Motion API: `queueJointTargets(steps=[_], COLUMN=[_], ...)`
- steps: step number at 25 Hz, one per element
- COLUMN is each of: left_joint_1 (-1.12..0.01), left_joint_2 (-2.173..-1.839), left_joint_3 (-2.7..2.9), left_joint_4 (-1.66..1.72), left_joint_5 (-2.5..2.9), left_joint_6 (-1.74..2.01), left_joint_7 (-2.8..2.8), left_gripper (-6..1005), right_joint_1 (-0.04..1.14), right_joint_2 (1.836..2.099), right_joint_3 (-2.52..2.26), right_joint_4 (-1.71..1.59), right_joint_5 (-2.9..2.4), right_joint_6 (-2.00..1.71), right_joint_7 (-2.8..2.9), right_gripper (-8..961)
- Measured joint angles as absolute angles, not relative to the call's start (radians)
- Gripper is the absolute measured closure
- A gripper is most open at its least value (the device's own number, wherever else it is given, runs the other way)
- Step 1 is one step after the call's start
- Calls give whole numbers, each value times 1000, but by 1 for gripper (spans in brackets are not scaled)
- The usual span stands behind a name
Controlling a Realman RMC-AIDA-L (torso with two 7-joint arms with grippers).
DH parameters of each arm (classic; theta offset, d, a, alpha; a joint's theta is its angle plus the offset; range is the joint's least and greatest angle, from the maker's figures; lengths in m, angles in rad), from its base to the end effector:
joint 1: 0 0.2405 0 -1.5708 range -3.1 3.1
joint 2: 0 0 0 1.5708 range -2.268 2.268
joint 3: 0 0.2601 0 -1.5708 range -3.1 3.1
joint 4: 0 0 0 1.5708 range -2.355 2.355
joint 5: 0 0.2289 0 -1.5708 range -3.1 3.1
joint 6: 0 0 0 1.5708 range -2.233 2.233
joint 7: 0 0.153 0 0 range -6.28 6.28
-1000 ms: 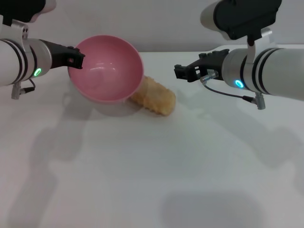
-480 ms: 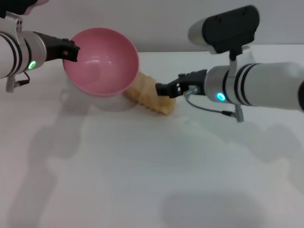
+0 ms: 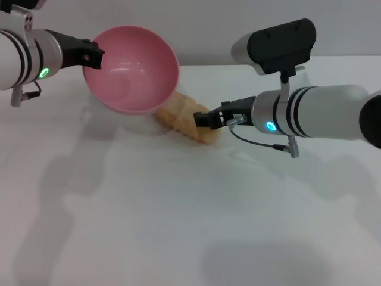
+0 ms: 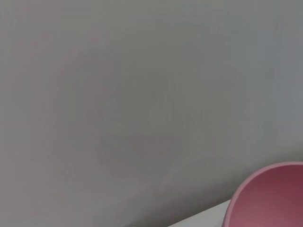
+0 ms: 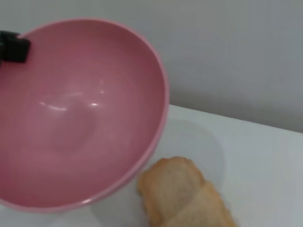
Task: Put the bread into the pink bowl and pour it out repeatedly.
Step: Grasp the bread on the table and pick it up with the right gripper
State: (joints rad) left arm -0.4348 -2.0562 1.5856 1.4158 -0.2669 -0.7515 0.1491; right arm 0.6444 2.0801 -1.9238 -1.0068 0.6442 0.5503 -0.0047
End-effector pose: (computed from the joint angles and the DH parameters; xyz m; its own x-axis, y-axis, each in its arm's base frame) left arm -0.1820 0.4380 0.0196 0.8138 0.4835 0.3223 0.5134 -0.3384 -0.7887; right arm 0.1576 0.4139 -0.1270 0.6924 -0.6475 -0.3182 -0.7016 -0.5017 -0.5060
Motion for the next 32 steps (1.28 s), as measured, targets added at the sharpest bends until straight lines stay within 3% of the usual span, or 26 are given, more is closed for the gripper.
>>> queueJointTargets(steps=[11, 31, 32], left_joint_1=[-441, -440, -439], left_joint_2=[-2056, -2056, -2056], left_joint_3=[1586, 1596, 1595], left_joint_4=[1416, 1420, 1420], left_joint_5=[-267, -267, -267], left_joint_6=[-750, -751, -751], left_joint_7=[150, 158, 158], left_gripper=[961, 961, 961], right_joint_1=[731, 760, 758], right_joint_2=[2080, 2082, 2082], right_joint_3=[-1930, -1960, -1959], right_joint_4=[-837, -778, -777], right_joint_5=[731, 803, 804], right_joint_6=[509, 515, 515], right_joint_7=[-26, -39, -50], right_gripper=[299, 350, 399])
